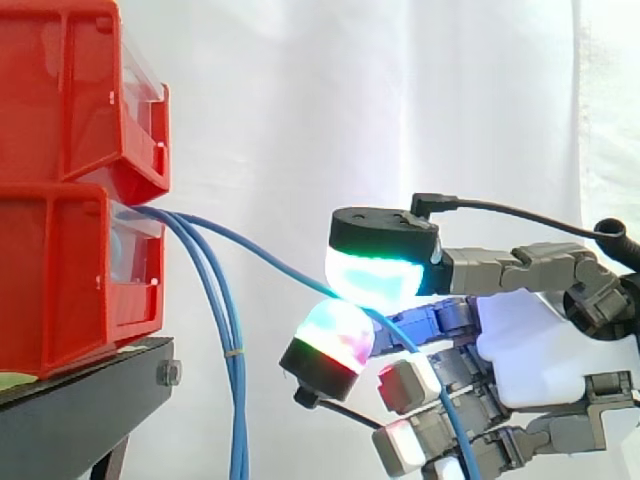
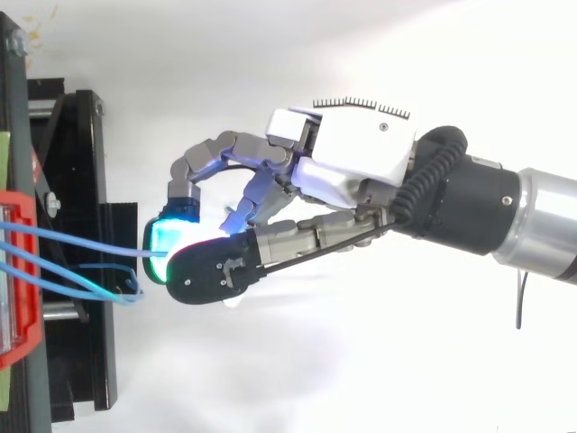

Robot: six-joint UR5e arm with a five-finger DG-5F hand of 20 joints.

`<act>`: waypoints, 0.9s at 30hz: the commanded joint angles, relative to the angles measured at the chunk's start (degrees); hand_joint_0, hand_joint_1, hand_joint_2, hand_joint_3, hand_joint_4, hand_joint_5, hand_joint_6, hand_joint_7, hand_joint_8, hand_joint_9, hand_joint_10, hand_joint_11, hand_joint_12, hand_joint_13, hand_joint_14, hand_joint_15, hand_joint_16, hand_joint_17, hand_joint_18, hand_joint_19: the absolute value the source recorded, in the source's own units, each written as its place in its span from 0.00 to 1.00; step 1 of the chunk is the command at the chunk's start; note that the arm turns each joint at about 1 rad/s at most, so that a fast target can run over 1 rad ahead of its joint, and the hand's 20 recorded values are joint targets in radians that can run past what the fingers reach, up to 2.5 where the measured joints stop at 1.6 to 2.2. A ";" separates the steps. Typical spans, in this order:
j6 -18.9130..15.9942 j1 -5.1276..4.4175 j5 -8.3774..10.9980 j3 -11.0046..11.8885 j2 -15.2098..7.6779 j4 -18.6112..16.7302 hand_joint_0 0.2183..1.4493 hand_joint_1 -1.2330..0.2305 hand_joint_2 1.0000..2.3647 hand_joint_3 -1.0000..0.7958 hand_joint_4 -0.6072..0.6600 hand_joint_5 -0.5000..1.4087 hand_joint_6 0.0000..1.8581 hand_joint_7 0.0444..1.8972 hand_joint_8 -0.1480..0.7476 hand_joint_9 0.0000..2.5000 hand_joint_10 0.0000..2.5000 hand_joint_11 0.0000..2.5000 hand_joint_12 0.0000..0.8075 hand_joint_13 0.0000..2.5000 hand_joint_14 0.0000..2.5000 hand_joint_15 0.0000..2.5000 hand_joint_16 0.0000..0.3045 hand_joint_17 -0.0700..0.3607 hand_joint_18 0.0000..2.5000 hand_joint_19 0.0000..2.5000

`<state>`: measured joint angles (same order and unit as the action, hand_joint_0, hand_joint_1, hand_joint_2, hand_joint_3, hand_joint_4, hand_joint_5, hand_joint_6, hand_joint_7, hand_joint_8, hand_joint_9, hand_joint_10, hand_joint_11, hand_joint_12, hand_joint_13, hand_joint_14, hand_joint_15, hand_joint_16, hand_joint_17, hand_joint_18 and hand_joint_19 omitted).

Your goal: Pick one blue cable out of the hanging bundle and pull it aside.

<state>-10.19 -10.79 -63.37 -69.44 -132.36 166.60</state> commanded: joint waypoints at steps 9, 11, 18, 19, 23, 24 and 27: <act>0.69 -0.02 0.00 0.00 -0.01 0.04 0.36 0.31 0.02 0.63 0.36 0.20 0.52 0.66 0.54 0.51 0.01 0.35 0.48 0.44 0.01 0.30 0.17 0.43 0.38 0.32; 0.87 -0.02 0.09 0.00 -0.01 -0.05 0.36 0.31 0.02 0.63 0.36 0.20 0.52 0.66 0.54 0.52 0.01 0.35 0.48 0.44 0.01 0.30 0.17 0.43 0.38 0.32; 1.05 -0.02 0.09 0.00 -0.01 -0.05 0.36 0.31 0.02 0.62 0.36 0.20 0.52 0.65 0.54 0.52 0.01 0.36 0.48 0.44 0.01 0.30 0.17 0.43 0.38 0.31; 1.05 -0.02 0.09 0.00 -0.10 -0.05 0.36 0.31 0.02 0.62 0.36 0.20 0.52 0.65 0.54 0.52 0.01 0.36 0.48 0.44 0.01 0.30 0.17 0.43 0.38 0.31; 1.05 -0.02 0.09 -0.09 -0.01 -0.05 0.36 0.31 0.02 0.62 0.36 0.20 0.52 0.65 0.54 0.52 0.01 0.36 0.48 0.44 0.01 0.30 0.17 0.43 0.38 0.31; 1.05 -0.02 0.09 0.00 -0.01 -0.05 0.36 0.31 0.01 0.62 0.36 0.20 0.52 0.65 0.54 0.52 0.01 0.36 0.48 0.44 0.01 0.30 0.17 0.43 0.38 0.31; 1.05 -0.02 0.09 0.00 -0.01 -0.05 0.36 0.31 0.02 0.62 0.36 0.20 0.52 0.65 0.54 0.52 0.01 0.36 0.48 0.44 0.01 0.30 0.17 0.43 0.38 0.31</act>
<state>-9.14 -10.81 -63.28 -69.45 -132.37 166.55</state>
